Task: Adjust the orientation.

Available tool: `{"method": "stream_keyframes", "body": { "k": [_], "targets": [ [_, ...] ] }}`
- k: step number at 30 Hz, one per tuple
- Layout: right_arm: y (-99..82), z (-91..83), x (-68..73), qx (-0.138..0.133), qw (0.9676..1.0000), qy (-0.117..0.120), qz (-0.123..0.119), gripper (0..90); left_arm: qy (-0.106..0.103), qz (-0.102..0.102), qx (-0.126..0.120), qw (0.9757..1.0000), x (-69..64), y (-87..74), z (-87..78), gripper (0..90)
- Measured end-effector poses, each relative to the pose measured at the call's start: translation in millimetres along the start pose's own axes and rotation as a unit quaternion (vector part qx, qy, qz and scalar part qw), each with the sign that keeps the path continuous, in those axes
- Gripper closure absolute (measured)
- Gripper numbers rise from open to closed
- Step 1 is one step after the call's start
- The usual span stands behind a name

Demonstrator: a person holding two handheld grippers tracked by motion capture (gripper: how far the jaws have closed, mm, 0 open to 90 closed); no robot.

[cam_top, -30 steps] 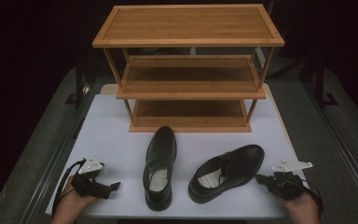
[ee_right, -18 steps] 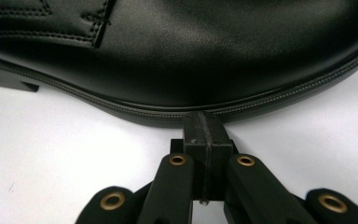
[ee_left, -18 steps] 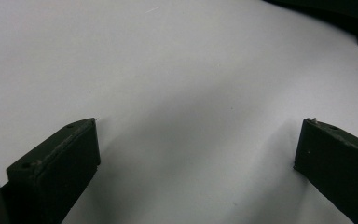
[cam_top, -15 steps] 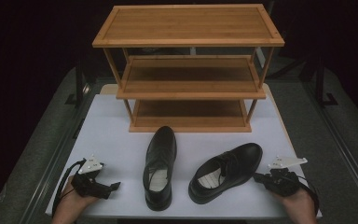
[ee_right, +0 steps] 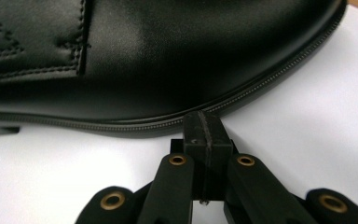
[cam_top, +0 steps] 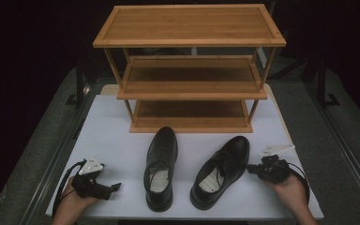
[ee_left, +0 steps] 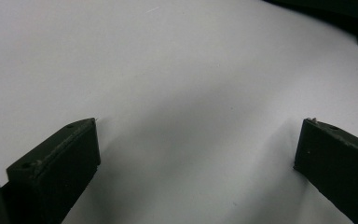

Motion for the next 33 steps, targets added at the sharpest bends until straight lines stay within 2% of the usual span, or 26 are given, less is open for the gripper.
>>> {"method": "stream_keyframes", "body": {
  "k": [16, 22, 26, 30, 33],
  "targets": [
    [34.7, 27.9, -0.4, 0.013, 0.9996, 0.003, -0.024, 89.9, 0.001, 0.0, -0.001, 1.0, 0.0, 0.1, 0.1, 0.0],
    [41.9, 35.1, -0.7, 0.008, 0.9996, 0.008, -0.027, 89.9, 0.001, 0.0, -0.001, 1.0, 0.0, 0.1, 0.2, 0.0],
    [40.2, 30.6, 0.8, 0.0, 0.9997, 0.009, -0.021, 89.9, 0.0, 0.0, 0.0, 1.0, 0.0, -0.1, 0.0, 0.0],
    [36.4, 17.8, 6.5, -0.019, 0.9996, 0.014, -0.015, 89.9, 0.0, 0.0, 0.0, 1.0, 0.0, -0.1, -0.2, 0.0],
    [28.2, 9.7, 15.9, -0.041, 0.9986, 0.032, -0.01, 89.9, 0.0, 0.0, 0.0, 1.0, 0.0, -0.1, -0.1, 0.0]
  ]
}}
Point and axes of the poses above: each handheld gripper's, and its own axes: z roughly forward along the jaws, y roughly out of its top, x roughly to its left, the point moved 4 cm from there along z, roughly forward along the jaws, and after that the axes turned 5 degrees about y, right-handed, at the moved point
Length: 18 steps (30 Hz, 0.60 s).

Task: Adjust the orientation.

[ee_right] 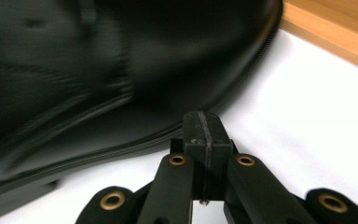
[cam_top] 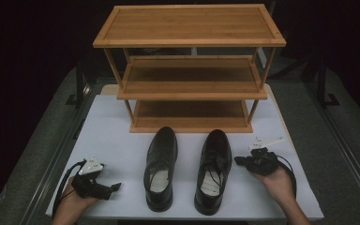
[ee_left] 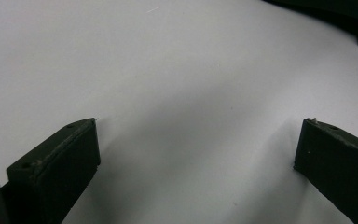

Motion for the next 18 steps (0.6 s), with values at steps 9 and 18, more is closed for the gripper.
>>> {"method": "stream_keyframes", "body": {
  "k": [9, 18],
  "targets": [
    [-29.8, -9.2, 32.9, -0.011, 0.9995, 0.03, -0.001, 89.9, 0.001, 0.0, 0.0, 1.0, -0.1, 0.0, 0.0, 0.0],
    [-27.7, 5.6, 44.9, -0.004, 0.9986, 0.05, -0.016, 89.9, 0.0, 0.0, 0.0, 1.0, -0.1, 0.0, 0.0, 0.0]
  ]
}}
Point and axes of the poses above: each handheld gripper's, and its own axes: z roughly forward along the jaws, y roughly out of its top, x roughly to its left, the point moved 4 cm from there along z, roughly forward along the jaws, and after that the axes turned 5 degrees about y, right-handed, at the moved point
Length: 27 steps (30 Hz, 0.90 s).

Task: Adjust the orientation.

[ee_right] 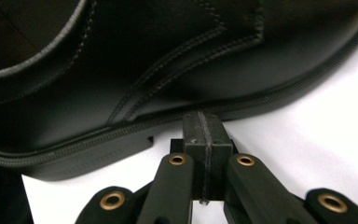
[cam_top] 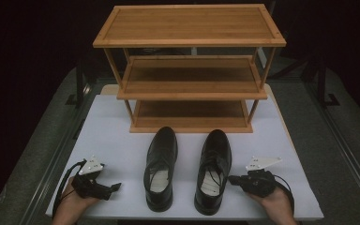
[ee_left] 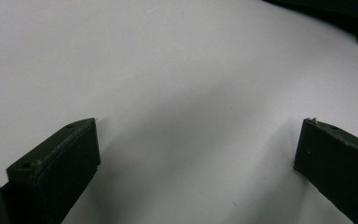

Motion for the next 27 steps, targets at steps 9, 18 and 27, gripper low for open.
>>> {"method": "stream_keyframes", "body": {
  "k": [9, 18, 27],
  "targets": [
    [3.0, 4.3, -0.1, 0.002, 1.0, 0.002, -0.003, 89.9, 0.0, 0.0, 0.0, 1.0, 0.0, 0.0, 0.0, 0.0],
    [16.3, 17.4, -1.6, 0.007, 0.9999, 0.004, -0.015, 89.9, 0.0, 0.0, 0.0, 1.0, 0.0, 0.0, 0.0, 0.0],
    [30.5, 33.6, 1.2, 0.014, 0.9994, 0.007, -0.031, 89.9, 0.0, 0.0, 0.0, 1.0, 0.0, 0.0, 0.0, 0.0]
  ]
}}
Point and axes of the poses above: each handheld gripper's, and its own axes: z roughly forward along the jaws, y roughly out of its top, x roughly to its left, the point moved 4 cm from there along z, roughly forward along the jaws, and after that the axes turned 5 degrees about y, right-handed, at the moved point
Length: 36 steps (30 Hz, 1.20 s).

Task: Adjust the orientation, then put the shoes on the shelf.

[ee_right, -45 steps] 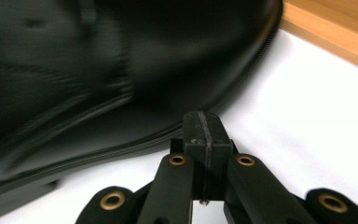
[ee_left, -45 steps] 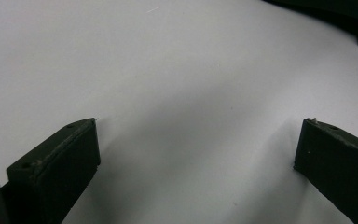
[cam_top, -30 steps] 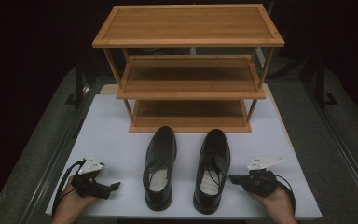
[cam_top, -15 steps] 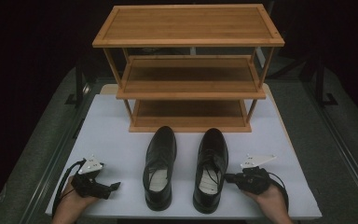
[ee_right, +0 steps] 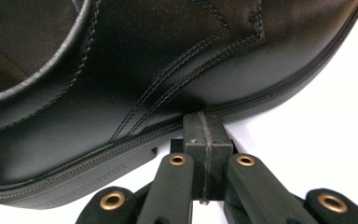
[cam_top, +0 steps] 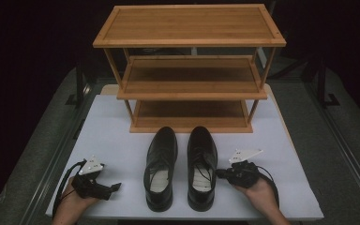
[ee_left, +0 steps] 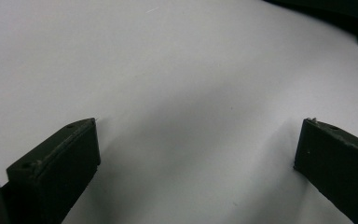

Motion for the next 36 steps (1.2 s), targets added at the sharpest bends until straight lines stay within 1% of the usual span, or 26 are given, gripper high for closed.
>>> {"method": "stream_keyframes", "body": {
  "k": [9, 11, 14, 20, 21, 24, 25, 26, 27, 29, 32, 35, 36],
  "targets": [
    [15.2, 15.7, 2.6, 0.011, 0.9997, 0.01, -0.019, 89.9, 0.0, 0.0, 0.0, 1.0, 0.0, 0.0, 0.0, 0.0],
    [17.1, 18.7, 3.6, 0.01, 0.9997, 0.013, -0.021, 89.9, 0.0, 0.0, 0.0, 1.0, 0.0, 0.0, 0.0, 0.0],
    [18.2, 19.9, 5.0, 0.011, 0.9995, 0.012, -0.026, 89.9, 0.0, 0.0, 0.0, 1.0, -0.1, 0.0, 0.1, 0.0],
    [17.6, 19.3, 4.1, 0.01, 0.9996, 0.013, -0.021, 89.7, 0.0, 0.0, 0.0, 1.0, -0.1, 0.0, 0.0, 0.0],
    [17.5, 18.9, 3.6, 0.009, 0.9997, 0.009, -0.021, 89.5, 0.001, 0.0, 0.0, 1.0, -0.1, 0.0, 0.0, 0.0],
    [18.3, 14.1, 0.8, -0.001, 0.9999, 0.002, -0.016, 86.3, 0.001, 0.0, 0.0, 1.0, -0.1, 0.1, -0.1, 0.0],
    [18.8, 9.3, -2.2, -0.012, 0.9999, -0.004, -0.008, 82.7, 0.001, 0.0, 0.0, 1.0, -0.1, 0.1, -0.1, 0.0],
    [18.8, 9.3, -2.2, -0.012, 0.9999, -0.004, -0.008, 82.7, 0.0, 0.0, 0.0, 1.0, 0.0, 0.1, -0.1, 0.0],
    [18.7, 8.0, -3.3, -0.015, 0.9999, -0.007, -0.006, 80.7, 0.001, 0.0, 0.0, 1.0, 0.0, 0.1, -0.2, 0.0],
    [18.5, 4.8, -6.1, -0.014, 0.9997, -0.017, 0.001, 71.6, 0.001, 0.001, 0.0, 1.0, -0.1, 0.3, -0.3, 0.0],
    [18.5, 0.5, -9.4, -0.014, 0.9996, -0.024, 0.009, 63.8, 0.001, 0.002, 0.002, 1.0, 0.0, 0.5, -0.6, 0.0],
    [19.3, -4.4, -12.3, -0.012, 0.9994, -0.032, 0.012, 57.2, 0.0, -0.003, 0.0, 1.0, 0.1, 1.0, -1.0, 0.0],
    [19.7, -5.6, -12.7, -0.014, 0.9992, -0.035, 0.011, 53.7, 0.0, -0.006, 0.002, 1.0, -0.1, 1.6, -1.4, 0.0]
  ]
}}
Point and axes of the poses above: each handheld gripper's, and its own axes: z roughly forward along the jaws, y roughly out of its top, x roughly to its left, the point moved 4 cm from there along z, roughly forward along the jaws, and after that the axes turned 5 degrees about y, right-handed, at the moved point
